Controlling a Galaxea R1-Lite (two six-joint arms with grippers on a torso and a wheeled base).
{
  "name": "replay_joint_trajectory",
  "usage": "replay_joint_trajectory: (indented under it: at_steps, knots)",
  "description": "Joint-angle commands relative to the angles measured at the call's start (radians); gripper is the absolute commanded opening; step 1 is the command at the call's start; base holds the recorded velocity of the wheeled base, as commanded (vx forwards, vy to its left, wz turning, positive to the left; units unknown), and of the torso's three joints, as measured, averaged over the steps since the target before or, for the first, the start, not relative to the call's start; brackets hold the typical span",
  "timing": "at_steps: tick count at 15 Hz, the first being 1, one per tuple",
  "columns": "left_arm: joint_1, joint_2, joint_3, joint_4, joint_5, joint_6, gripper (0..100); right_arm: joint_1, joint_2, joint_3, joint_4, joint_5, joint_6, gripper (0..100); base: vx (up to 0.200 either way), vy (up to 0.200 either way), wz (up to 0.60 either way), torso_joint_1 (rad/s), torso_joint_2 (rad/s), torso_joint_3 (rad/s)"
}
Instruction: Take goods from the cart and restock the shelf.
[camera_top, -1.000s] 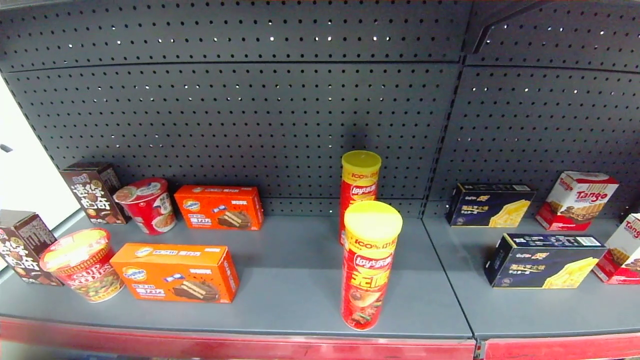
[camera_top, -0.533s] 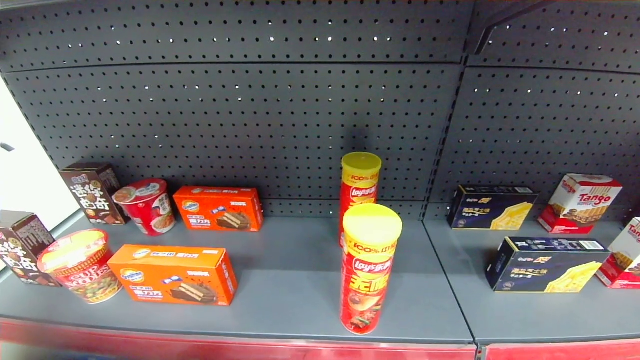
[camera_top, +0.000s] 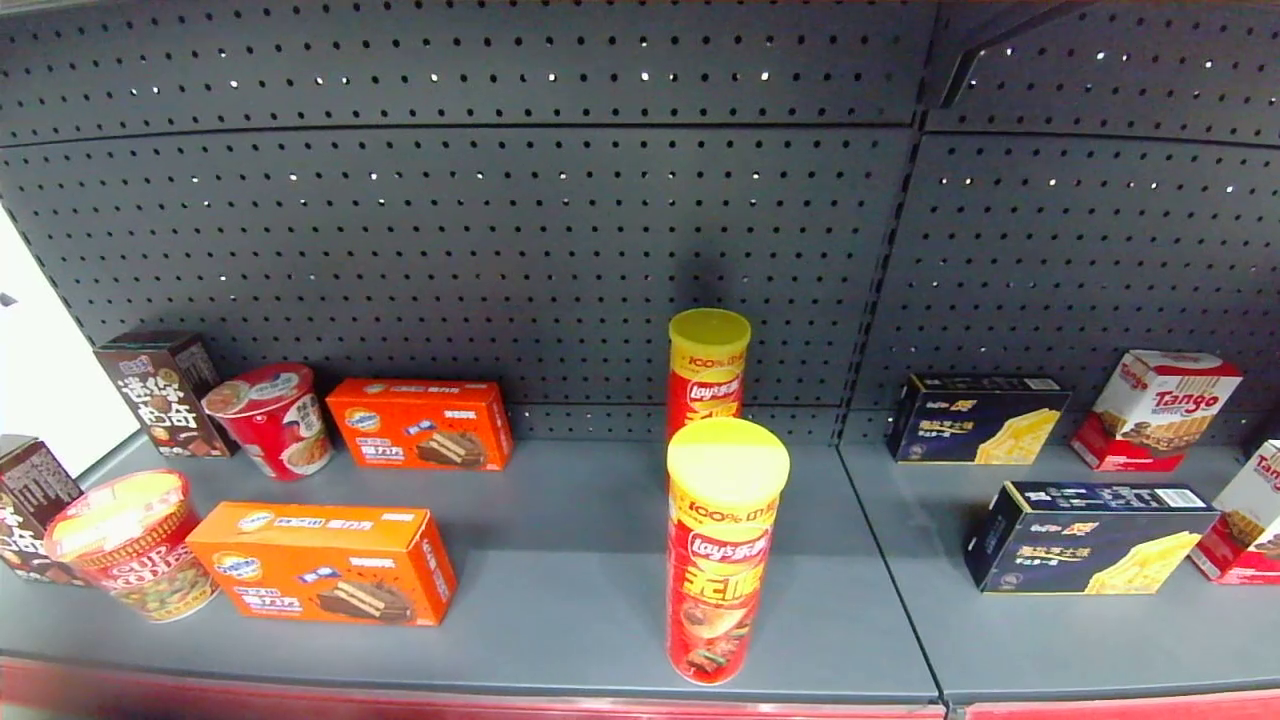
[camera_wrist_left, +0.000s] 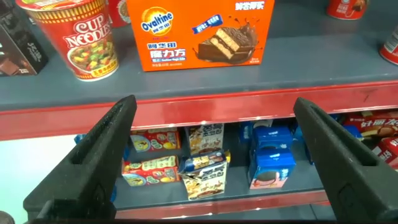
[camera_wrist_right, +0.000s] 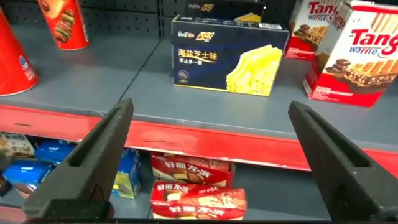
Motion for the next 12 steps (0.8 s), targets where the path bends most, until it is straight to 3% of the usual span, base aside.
replay_joint_trajectory:
  at_steps: [1, 4, 5, 6, 9, 12]
  knots:
    - [0.000, 0.002, 0.000, 0.000, 0.001, -0.001, 100, 0.000, 0.003, 0.000, -0.002, 0.000, 0.003, 100, 0.000, 0.000, 0.00, 0.000, 0.00, 0.000]
    - [0.001, 0.002, 0.000, 0.000, 0.001, 0.001, 100, 0.002, 0.003, -0.008, -0.002, -0.135, -0.002, 100, 0.000, 0.000, 0.00, 0.000, 0.00, 0.000]
    - [0.000, 0.002, 0.000, 0.000, 0.001, 0.001, 100, 0.003, 0.001, -0.003, -0.002, -0.113, -0.003, 100, 0.000, 0.000, 0.00, 0.000, 0.00, 0.000]
    - [0.001, 0.002, 0.000, 0.000, 0.001, 0.001, 100, 0.002, 0.001, -0.003, 0.010, -0.023, 0.000, 100, 0.000, 0.000, 0.00, 0.000, 0.00, 0.000]
    - [0.000, 0.002, 0.000, 0.000, -0.001, 0.002, 100, -0.003, 0.012, -0.006, 0.052, -0.182, 0.107, 100, 0.000, 0.000, 0.00, 0.000, 0.00, 0.000]
    - [0.001, 0.002, 0.000, 0.001, 0.015, -0.002, 100, 0.002, 0.004, 0.003, 0.055, -0.093, 0.035, 100, 0.000, 0.000, 0.00, 0.000, 0.00, 0.000]
